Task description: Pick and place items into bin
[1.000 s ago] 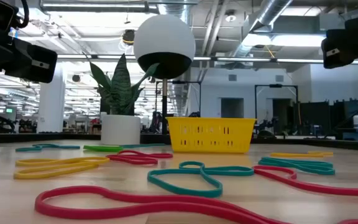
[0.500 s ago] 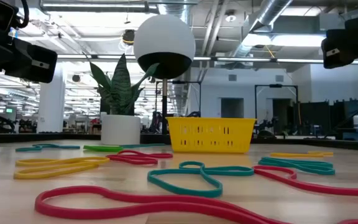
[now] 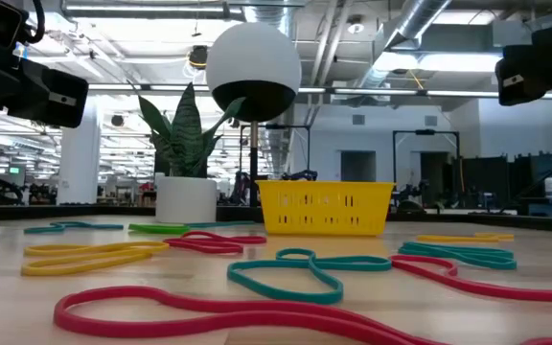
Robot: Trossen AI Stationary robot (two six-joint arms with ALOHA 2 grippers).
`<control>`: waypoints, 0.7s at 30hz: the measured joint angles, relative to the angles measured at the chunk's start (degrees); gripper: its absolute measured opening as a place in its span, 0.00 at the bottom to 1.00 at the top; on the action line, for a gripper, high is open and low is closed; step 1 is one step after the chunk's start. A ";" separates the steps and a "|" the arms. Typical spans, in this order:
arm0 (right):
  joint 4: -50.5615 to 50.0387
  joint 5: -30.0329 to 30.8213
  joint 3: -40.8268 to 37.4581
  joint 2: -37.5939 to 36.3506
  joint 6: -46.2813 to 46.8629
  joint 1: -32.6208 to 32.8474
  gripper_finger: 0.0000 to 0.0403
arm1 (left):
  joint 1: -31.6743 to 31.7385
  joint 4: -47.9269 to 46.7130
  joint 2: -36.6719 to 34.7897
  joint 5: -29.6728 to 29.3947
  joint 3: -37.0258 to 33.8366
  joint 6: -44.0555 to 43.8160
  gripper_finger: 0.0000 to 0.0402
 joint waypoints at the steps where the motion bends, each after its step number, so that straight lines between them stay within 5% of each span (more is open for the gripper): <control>1: -0.01 0.00 -0.02 -0.01 0.00 0.00 0.30 | 0.00 0.01 0.00 0.00 0.01 0.02 0.23; 11: 0.00 0.02 -0.02 0.00 0.00 0.00 0.30 | 0.00 1.42 0.00 -0.27 -0.07 -2.69 0.23; 21: -0.02 0.00 0.00 0.00 0.00 0.00 0.30 | -0.02 1.09 0.02 0.61 -0.09 -20.63 0.23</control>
